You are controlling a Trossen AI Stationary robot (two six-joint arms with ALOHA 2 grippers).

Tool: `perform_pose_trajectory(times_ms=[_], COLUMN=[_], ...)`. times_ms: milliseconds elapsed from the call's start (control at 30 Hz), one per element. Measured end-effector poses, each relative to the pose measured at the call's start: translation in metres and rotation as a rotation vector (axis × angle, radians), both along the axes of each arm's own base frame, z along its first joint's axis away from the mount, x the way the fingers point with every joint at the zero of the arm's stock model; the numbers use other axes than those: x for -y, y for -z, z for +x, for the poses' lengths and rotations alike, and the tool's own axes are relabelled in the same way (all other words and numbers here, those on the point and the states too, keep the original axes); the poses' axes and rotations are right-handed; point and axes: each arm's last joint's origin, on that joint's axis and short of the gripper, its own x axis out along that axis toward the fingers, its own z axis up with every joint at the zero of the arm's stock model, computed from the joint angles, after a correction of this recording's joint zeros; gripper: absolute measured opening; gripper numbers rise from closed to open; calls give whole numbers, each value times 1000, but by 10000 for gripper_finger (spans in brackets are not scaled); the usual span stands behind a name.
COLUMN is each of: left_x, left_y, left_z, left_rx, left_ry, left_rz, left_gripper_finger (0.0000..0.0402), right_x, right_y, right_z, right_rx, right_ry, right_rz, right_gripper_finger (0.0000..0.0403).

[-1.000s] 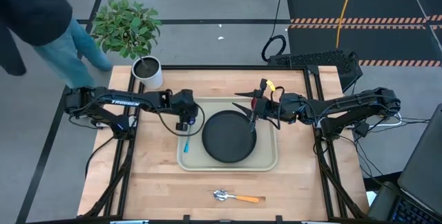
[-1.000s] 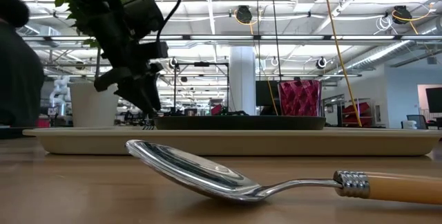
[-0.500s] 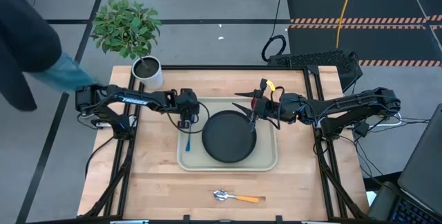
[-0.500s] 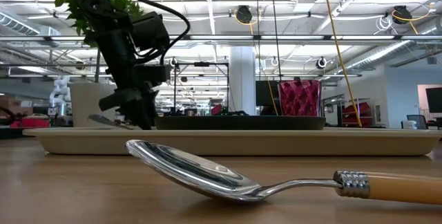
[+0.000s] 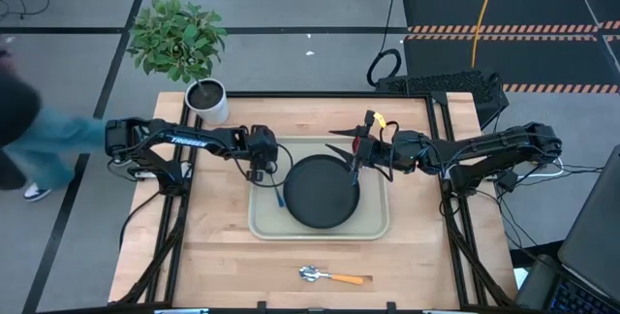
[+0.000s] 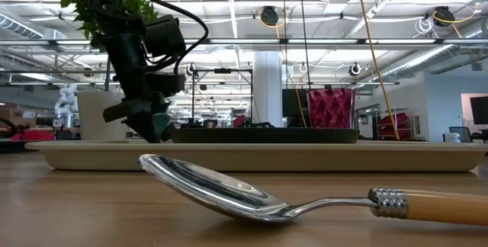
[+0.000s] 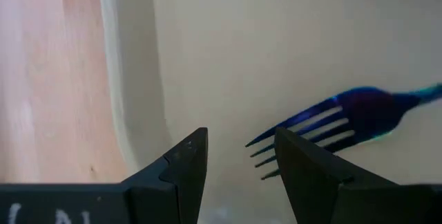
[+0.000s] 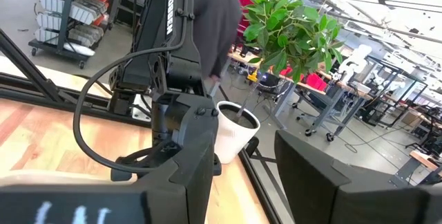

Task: Pick and place plate/cup/fork/spoon on tray
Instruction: Put the blue fork on the gray tray to the left of the black plate

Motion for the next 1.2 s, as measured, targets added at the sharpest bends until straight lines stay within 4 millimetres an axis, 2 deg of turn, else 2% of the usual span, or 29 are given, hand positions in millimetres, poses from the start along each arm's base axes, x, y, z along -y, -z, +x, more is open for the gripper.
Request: perform_pose_trajectory(times_ms=[1067, 1200], left_x=[-1, 0], left_y=[-3, -8], left_z=[6, 5], left_rx=[70, 94], left_ry=[4, 3], left_rz=[-5, 1], left_gripper_finger=[172, 172], right_x=[0, 0], right_y=[0, 0], right_z=[0, 0], right_rx=[-1, -2], right_ry=[0, 0], right_rz=[0, 0], right_gripper_finger=[148, 148])
